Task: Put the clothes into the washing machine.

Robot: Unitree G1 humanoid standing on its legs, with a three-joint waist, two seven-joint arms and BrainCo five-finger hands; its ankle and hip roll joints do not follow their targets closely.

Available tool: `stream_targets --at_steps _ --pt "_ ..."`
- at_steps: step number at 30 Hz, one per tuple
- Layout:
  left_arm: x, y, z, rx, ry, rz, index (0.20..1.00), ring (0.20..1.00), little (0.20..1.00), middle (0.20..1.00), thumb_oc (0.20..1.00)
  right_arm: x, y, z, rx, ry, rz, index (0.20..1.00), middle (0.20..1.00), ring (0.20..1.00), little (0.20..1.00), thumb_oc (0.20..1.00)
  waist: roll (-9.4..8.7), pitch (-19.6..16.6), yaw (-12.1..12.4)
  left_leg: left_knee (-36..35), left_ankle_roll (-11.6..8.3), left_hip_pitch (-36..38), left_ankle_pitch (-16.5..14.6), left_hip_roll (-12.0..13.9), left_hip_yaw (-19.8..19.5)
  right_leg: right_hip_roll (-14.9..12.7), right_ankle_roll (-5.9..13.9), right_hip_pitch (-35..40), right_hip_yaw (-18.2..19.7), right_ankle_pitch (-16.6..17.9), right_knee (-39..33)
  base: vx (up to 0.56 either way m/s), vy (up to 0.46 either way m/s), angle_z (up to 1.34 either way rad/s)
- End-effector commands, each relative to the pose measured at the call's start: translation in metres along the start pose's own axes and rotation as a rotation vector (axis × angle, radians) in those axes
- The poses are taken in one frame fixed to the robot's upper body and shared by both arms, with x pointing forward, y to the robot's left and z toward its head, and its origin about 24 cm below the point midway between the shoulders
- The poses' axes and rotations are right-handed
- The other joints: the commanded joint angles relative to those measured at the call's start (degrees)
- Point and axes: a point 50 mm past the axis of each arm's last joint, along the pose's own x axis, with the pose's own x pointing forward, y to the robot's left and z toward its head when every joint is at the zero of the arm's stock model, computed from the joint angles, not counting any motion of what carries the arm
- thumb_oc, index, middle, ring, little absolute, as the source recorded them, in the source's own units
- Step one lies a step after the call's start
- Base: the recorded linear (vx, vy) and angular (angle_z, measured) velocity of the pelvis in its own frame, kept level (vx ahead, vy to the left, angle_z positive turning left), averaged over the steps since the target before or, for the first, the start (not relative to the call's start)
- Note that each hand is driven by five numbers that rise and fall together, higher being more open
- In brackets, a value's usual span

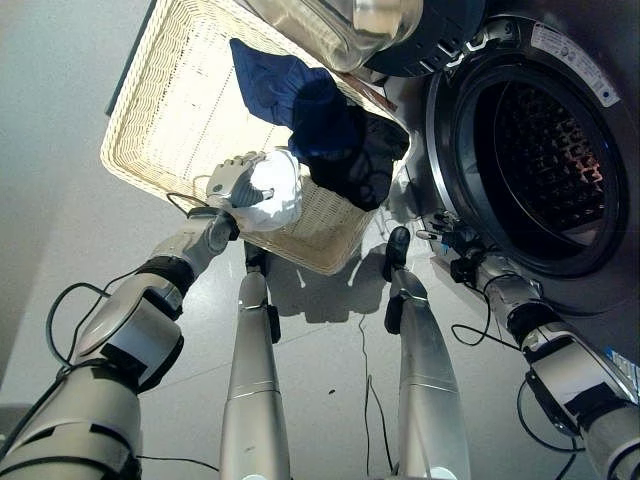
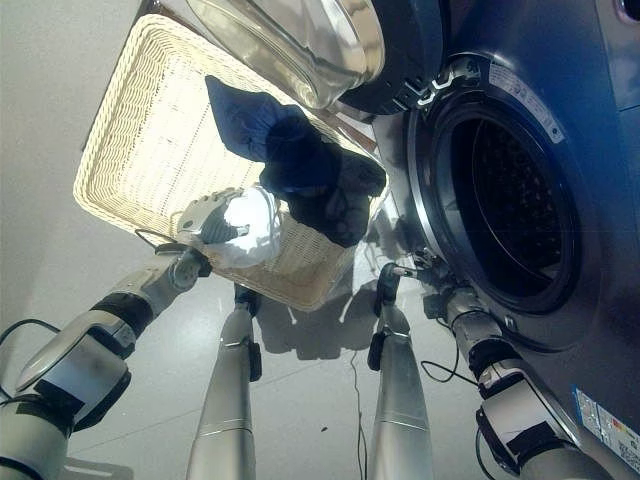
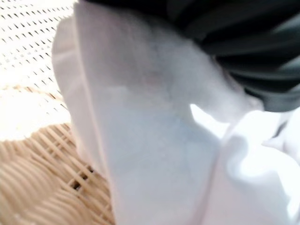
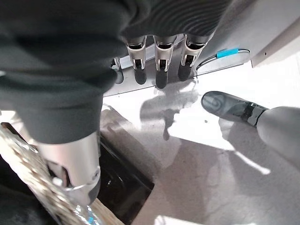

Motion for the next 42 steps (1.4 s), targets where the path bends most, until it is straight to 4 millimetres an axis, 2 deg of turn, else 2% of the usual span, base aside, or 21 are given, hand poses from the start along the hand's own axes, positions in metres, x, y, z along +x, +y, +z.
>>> stream_targets --at_steps 1,4,9,10,13,14,16,19,25,26,29,30,42 --pt "-0.017 -0.033 -0.005 -0.014 0.049 -0.148 0.200 0.200 0.200 0.200 0.200 -0.001 0.013 0.011 0.101 -0.102 0.073 1.000 1.000 1.000 1.000 1.000 -2.43 -0.25 0.66 2.13 6.42 -1.23 -1.17 -7.91 2.31 8.18 -0.24 -1.44 -2.74 8.47 -5.11 0.00 0.000 0.00" --pt "-0.017 -0.032 -0.006 -0.044 0.061 -0.124 0.200 0.200 0.200 0.200 0.200 -0.001 0.018 0.015 0.172 -0.143 0.107 1.000 1.000 1.000 1.000 1.000 -2.34 -0.25 0.66 2.06 6.38 -1.17 -1.11 -7.99 2.23 8.14 -0.23 -1.57 -2.75 8.46 -4.97 0.01 -0.002 -0.05" --pt "-0.018 -0.022 -0.007 -0.189 0.088 0.023 0.200 0.200 0.200 0.200 0.200 -0.005 0.028 0.029 0.318 -0.245 0.176 1.000 1.000 1.000 1.000 1.000 -2.14 -0.25 0.69 1.54 6.19 -0.98 -0.79 -7.99 2.16 8.05 -0.23 -1.64 -2.66 8.28 -4.87 0.00 0.000 0.00" --pt "-0.018 -0.013 -0.005 -0.272 0.078 0.134 0.200 0.200 0.200 0.200 0.200 -0.009 0.033 0.036 0.396 -0.303 0.199 1.000 1.000 1.000 1.000 1.000 -2.00 -0.25 0.77 1.36 6.12 -0.86 -0.68 -8.03 2.05 7.93 -0.24 -1.68 -2.65 8.11 -4.71 0.00 0.000 0.00" --pt "-0.021 0.005 0.001 -0.393 0.037 0.328 0.200 0.200 0.200 0.200 0.200 -0.018 0.040 0.046 0.509 -0.380 0.239 1.000 1.000 1.000 1.000 1.000 -1.79 -0.25 0.94 1.09 6.11 -0.75 -0.62 -8.20 1.82 7.82 -0.26 -1.79 -2.61 7.87 -4.51 0.00 0.001 -0.01" --pt "-0.022 0.006 0.002 -0.405 0.034 0.345 0.200 0.200 0.200 0.200 0.200 -0.020 0.041 0.047 0.518 -0.389 0.247 1.000 1.000 1.000 1.000 1.000 -1.75 -0.25 0.96 1.06 6.11 -0.71 -0.63 -8.22 1.81 7.80 -0.26 -1.77 -2.62 7.84 -4.50 0.00 0.000 0.00" --pt "-0.030 0.019 0.014 -0.464 -0.056 0.504 0.200 0.200 0.200 0.200 0.200 -0.033 0.049 0.056 0.540 -0.460 0.292 1.000 1.000 1.000 1.000 1.000 -1.48 -0.25 1.36 0.70 6.27 -0.57 -0.63 -8.54 1.49 7.58 -0.22 -1.67 -2.79 7.65 -4.59 0.00 0.000 0.00" --pt "-0.039 0.032 0.027 -0.486 -0.158 0.610 0.200 0.200 0.200 0.200 0.200 -0.046 0.060 0.062 0.543 -0.519 0.354 1.000 1.000 1.000 1.000 1.000 -1.37 -0.25 1.84 0.46 6.53 -0.48 -0.78 -8.76 0.99 7.27 -0.11 -1.62 -3.05 7.43 -4.51 0.00 -0.011 0.00" --pt "-0.049 0.056 0.055 -0.507 -0.357 0.686 0.200 0.200 0.200 0.200 0.200 -0.066 0.083 0.080 0.550 -0.589 0.509 1.000 1.000 1.000 1.000 1.000 -1.71 -0.25 2.33 0.26 6.92 -0.23 -0.97 -8.97 0.52 6.76 0.12 -1.28 -3.64 7.20 -4.45 0.00 -0.005 0.00" --pt "-0.052 0.062 0.065 -0.510 -0.419 0.695 0.200 0.200 0.200 0.200 0.200 -0.071 0.090 0.086 0.552 -0.600 0.561 1.000 1.000 1.000 1.000 1.000 -1.82 -0.25 2.40 0.23 7.02 -0.21 -1.00 -8.99 0.46 6.65 0.18 -1.24 -3.72 7.24 -4.53 0.00 0.000 0.00" --pt "-0.054 0.066 0.072 -0.500 -0.467 0.700 0.200 0.200 0.200 0.200 0.200 -0.074 0.094 0.090 0.548 -0.607 0.602 1.000 1.000 1.000 1.000 1.000 -1.87 -0.25 2.47 0.30 7.05 -0.28 -1.04 -9.02 0.43 6.59 0.26 -1.25 -3.80 7.26 -4.55 0.00 0.000 0.00" --pt "-0.056 0.076 0.086 -0.489 -0.548 0.703 0.200 0.200 0.200 0.200 0.200 -0.081 0.103 0.098 0.565 -0.613 0.683 1.000 1.000 1.000 1.000 1.000 -1.94 -0.25 2.68 0.23 7.13 -0.20 -1.01 -9.02 0.38 6.38 0.46 -1.09 -4.03 7.30 -4.53 0.00 0.000 0.00" --pt "-0.065 0.096 0.130 -0.428 -0.820 0.657 0.200 0.200 0.200 0.200 0.200 -0.105 0.146 0.120 0.561 -0.605 0.938 1.000 1.000 1.000 1.000 1.000 -2.45 -0.25 3.31 -0.15 7.34 0.20 -0.78 -9.35 -0.04 5.94 1.03 -0.66 -4.86 7.94 -4.84 0.01 -0.020 0.01"
